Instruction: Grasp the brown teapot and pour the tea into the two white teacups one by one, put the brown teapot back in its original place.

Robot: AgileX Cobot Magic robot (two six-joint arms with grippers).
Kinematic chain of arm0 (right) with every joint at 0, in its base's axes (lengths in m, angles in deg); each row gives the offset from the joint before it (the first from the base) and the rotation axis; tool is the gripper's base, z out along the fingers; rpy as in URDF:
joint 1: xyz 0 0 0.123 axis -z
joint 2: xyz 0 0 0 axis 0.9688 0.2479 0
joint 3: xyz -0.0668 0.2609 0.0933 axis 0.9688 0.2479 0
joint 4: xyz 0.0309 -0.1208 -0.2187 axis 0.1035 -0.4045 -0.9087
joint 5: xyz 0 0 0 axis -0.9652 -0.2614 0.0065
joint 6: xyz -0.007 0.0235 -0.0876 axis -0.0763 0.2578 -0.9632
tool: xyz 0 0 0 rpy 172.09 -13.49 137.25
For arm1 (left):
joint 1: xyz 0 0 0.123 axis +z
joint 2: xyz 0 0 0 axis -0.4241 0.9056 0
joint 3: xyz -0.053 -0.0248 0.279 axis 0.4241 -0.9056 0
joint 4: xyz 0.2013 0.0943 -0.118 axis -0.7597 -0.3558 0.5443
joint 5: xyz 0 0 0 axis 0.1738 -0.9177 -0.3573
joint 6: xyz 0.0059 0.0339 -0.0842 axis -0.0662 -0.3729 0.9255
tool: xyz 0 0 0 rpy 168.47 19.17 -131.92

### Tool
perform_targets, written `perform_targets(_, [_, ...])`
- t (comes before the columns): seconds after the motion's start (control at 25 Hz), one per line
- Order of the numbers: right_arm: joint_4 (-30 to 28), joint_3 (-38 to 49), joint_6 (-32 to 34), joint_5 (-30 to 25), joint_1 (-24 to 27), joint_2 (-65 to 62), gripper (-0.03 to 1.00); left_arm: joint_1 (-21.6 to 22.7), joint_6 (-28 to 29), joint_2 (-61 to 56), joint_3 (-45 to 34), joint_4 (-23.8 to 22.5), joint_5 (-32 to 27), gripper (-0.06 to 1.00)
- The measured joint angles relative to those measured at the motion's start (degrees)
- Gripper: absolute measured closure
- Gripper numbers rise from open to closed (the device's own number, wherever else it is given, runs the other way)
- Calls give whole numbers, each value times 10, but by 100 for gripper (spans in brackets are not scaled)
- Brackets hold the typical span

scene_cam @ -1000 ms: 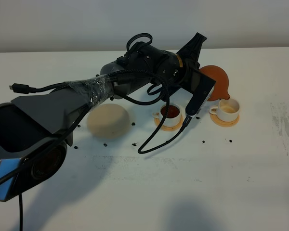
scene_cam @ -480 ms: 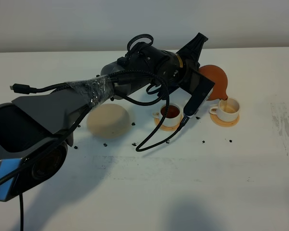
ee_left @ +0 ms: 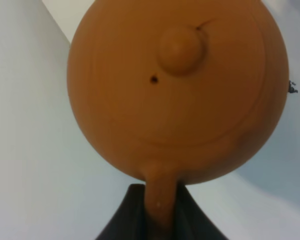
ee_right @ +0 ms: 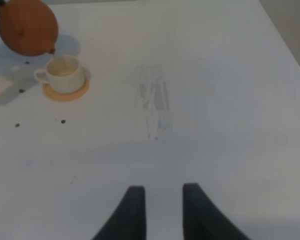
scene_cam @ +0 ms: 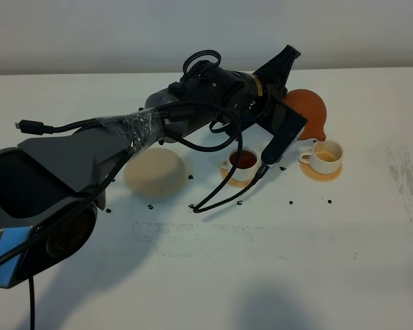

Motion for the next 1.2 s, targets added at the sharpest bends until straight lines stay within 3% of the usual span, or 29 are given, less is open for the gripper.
perform_targets(1.2, [0, 0, 0, 0, 0, 0, 76, -14, -2, 0, 0, -95, 33, 87])
